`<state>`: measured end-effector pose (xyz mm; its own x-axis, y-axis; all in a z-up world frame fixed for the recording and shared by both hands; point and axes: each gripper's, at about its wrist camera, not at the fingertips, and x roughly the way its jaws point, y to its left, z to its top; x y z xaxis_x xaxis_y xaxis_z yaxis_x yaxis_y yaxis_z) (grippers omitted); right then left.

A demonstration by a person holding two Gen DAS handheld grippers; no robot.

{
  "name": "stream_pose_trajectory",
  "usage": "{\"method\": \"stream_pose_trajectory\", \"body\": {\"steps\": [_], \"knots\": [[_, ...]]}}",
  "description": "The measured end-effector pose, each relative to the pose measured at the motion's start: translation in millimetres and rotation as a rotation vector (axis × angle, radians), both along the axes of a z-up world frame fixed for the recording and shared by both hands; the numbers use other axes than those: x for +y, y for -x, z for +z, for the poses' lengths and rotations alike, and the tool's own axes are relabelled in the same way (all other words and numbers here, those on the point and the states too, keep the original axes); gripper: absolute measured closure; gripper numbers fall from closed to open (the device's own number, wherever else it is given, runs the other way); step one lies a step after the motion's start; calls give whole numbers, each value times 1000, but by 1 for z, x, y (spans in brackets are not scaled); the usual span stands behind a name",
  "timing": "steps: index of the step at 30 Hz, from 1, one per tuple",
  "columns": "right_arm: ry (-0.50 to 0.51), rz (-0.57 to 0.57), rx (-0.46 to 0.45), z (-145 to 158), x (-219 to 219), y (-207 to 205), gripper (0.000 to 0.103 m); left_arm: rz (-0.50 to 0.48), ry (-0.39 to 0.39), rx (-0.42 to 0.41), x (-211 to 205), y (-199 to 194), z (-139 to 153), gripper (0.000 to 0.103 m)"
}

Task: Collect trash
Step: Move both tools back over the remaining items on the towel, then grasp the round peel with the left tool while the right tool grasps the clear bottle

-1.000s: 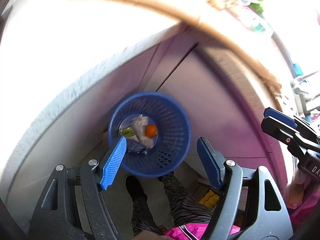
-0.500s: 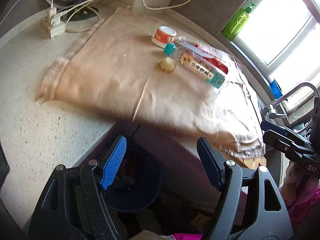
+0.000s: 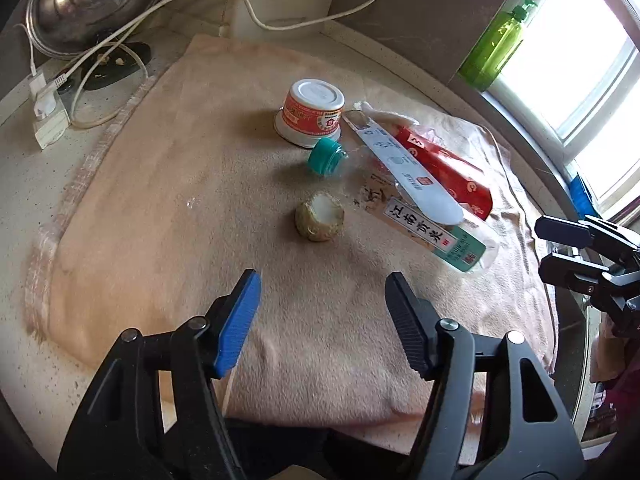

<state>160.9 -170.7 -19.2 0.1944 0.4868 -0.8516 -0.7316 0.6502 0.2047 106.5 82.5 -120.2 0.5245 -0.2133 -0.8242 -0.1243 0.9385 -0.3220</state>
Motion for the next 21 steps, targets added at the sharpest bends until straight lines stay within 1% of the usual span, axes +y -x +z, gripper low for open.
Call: {"method": "stream_pose_trajectory", "body": {"steps": [4,7,10,15,18,21], "knots": [[28,59,37,-16,11,-27,46,0,1,21,1,-21,-12,37],[54,94,55,-29,20,-42,46,-13,-17,32,-1,-34,-18,37],[73,123,79,-39,25,-53,46,-26,-23,41,-3,-44,-22,37],[96,150,107,-51,31,-63,46,-69,-60,48,-10,-57,-27,37],[110,160,115,-55,34,-66,46,-93,-90,63,-16,-64,-32,44],[124,172,117,-59,36,-68,46,-97,-99,78,-15,-68,-39,52]]}}
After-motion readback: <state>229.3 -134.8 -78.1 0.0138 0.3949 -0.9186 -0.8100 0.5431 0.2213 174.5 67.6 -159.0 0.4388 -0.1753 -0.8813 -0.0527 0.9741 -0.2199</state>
